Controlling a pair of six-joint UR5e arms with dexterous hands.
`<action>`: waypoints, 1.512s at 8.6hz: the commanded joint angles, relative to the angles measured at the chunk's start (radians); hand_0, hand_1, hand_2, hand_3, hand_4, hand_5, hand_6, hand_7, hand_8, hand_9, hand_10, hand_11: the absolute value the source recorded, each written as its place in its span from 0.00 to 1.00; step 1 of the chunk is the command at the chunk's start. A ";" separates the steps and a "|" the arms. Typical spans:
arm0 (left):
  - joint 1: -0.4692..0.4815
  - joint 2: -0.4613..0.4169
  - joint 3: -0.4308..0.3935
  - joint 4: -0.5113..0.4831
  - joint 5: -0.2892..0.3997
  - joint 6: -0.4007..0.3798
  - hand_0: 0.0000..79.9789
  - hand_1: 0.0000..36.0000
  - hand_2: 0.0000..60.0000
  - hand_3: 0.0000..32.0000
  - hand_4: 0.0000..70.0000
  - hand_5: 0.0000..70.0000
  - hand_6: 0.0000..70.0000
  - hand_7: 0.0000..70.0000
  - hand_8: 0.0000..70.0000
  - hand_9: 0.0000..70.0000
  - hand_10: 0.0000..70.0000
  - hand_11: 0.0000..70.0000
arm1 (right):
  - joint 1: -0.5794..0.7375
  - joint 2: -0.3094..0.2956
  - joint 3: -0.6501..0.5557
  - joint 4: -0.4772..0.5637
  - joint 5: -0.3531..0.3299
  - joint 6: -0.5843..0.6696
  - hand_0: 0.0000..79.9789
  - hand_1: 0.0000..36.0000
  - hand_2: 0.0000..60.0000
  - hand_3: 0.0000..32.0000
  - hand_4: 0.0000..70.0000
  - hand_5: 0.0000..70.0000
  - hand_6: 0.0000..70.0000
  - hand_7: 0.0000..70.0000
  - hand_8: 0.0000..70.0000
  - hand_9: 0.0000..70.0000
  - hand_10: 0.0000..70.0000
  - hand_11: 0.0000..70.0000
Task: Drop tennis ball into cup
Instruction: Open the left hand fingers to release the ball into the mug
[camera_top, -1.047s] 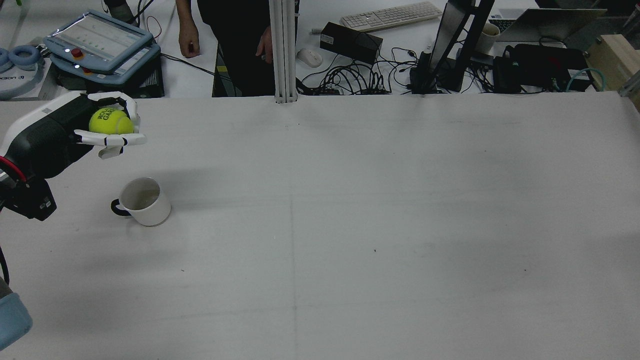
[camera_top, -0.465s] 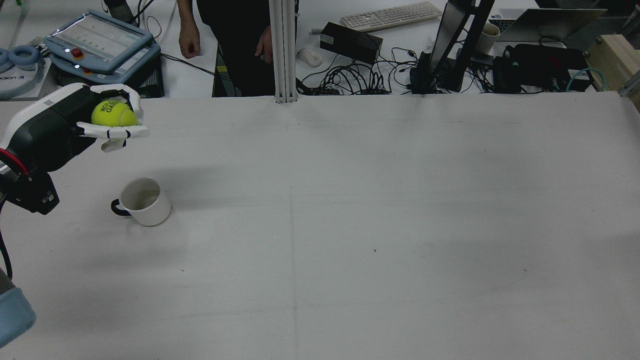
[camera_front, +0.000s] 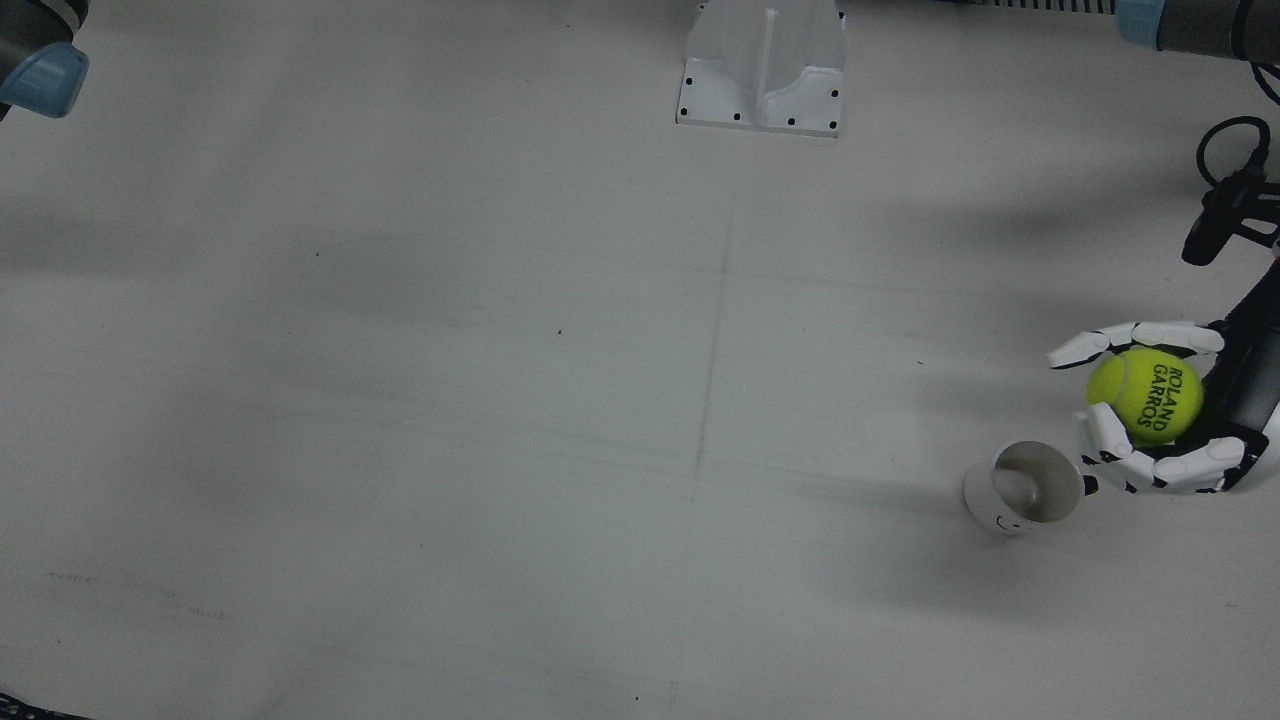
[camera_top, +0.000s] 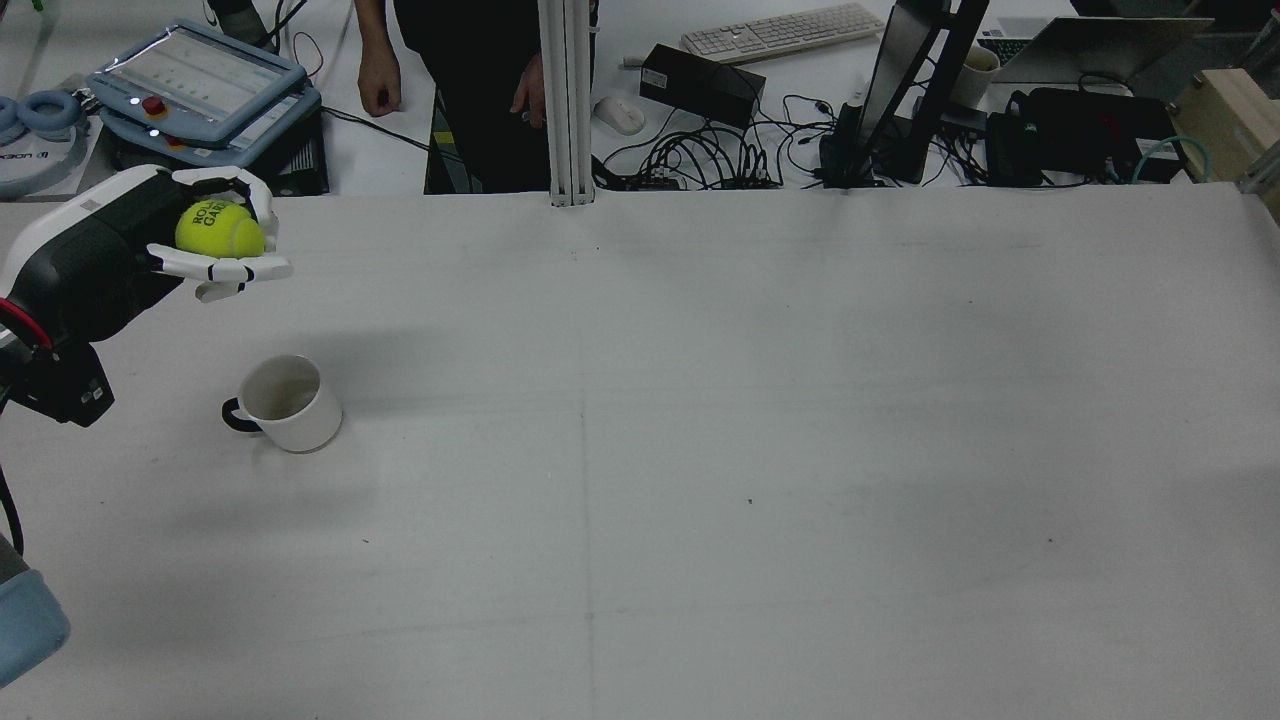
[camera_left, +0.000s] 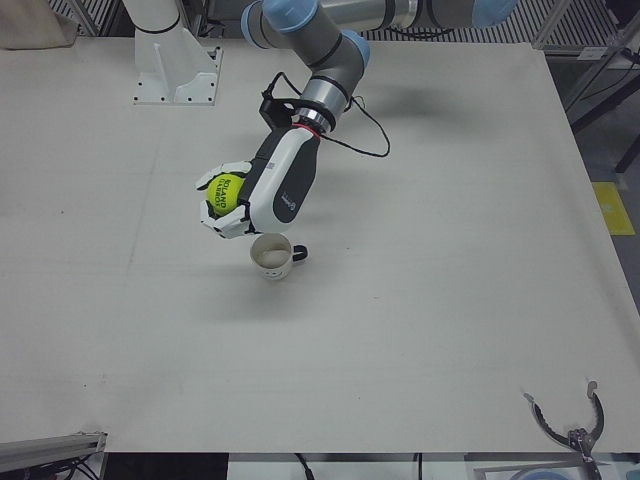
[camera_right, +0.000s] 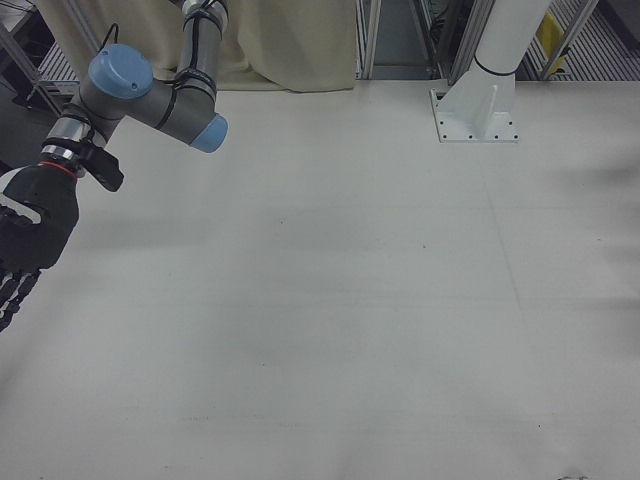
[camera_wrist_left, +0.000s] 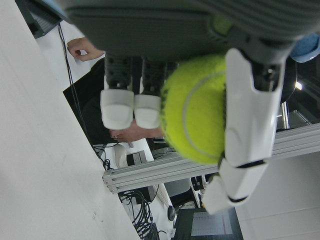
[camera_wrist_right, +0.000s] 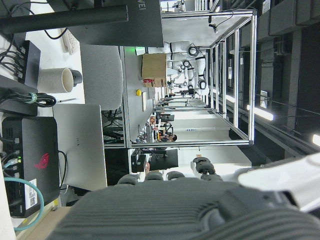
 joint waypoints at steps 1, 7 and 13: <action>0.004 0.030 0.027 -0.056 0.003 0.000 0.79 1.00 1.00 0.00 0.87 0.70 1.00 1.00 1.00 1.00 0.78 1.00 | 0.000 0.000 0.000 0.000 0.001 0.000 0.00 0.00 0.00 0.00 0.00 0.00 0.00 0.00 0.00 0.00 0.00 0.00; 0.007 0.091 0.054 -0.203 0.043 -0.011 0.58 0.75 0.99 0.02 0.00 0.21 0.25 0.11 0.06 0.06 0.04 0.09 | 0.000 0.000 0.000 0.000 0.000 0.000 0.00 0.00 0.00 0.00 0.00 0.00 0.00 0.00 0.00 0.00 0.00 0.00; -0.131 0.092 0.031 -0.187 0.077 -0.008 0.46 0.58 0.97 0.22 0.00 0.31 0.12 0.04 0.02 0.00 0.00 0.02 | 0.000 0.000 0.000 0.000 0.000 0.000 0.00 0.00 0.00 0.00 0.00 0.00 0.00 0.00 0.00 0.00 0.00 0.00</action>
